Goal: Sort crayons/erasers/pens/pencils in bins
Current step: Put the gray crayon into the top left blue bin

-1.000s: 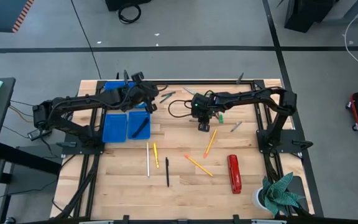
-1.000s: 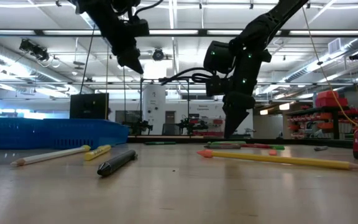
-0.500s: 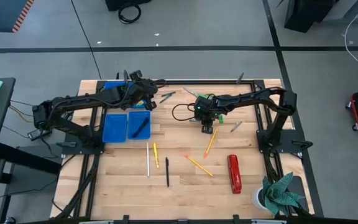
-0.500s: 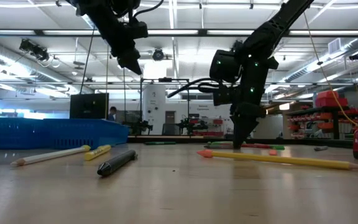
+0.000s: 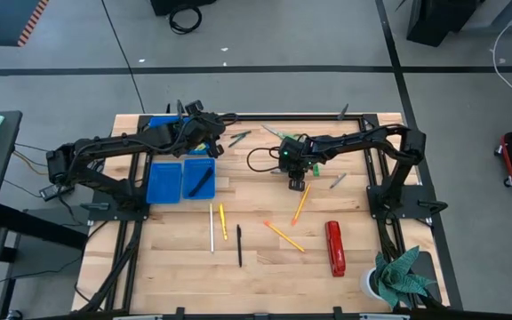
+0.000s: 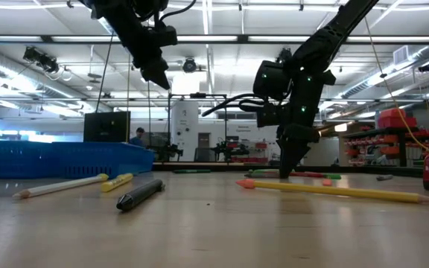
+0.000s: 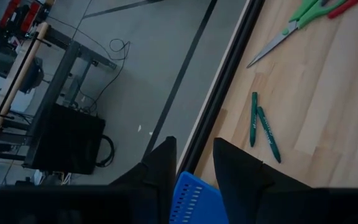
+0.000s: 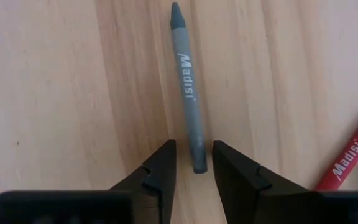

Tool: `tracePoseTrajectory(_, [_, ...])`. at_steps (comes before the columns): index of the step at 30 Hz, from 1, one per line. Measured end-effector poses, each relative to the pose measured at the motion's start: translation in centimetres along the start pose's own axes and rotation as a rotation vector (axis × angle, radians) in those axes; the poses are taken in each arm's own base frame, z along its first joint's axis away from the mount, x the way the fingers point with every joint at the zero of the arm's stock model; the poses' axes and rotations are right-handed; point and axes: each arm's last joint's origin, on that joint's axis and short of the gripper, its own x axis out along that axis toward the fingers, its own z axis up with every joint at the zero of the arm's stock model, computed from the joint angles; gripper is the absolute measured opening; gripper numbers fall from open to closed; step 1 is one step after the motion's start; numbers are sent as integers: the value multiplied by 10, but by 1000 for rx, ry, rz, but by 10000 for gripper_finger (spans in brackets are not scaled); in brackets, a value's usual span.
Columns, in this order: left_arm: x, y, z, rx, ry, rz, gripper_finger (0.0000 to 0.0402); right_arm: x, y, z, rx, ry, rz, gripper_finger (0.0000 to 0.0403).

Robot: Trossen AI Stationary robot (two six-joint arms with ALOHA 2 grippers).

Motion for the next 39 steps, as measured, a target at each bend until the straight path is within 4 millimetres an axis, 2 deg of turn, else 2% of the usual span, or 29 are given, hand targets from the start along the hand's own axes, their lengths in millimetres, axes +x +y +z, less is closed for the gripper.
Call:
tracePoseTrajectory(18, [0, 0, 0, -1, -1, 0, 108, 1, 0, 0, 42, -3, 14, 45])
tracePoseTrajectory(30, [0, 0, 0, -2, -1, 2, 107, -1, 5, 5, 34, -14, 15, 41])
tracePoseTrajectory(36, [0, 2, 9, -39, -105, -26, 107, -13, 10, 16, 1, -70, 19, 41])
tracePoseTrajectory(39, [-1, 2, 15, -50, -186, -102, 107, -29, 10, 22, -8, -131, 12, 41])
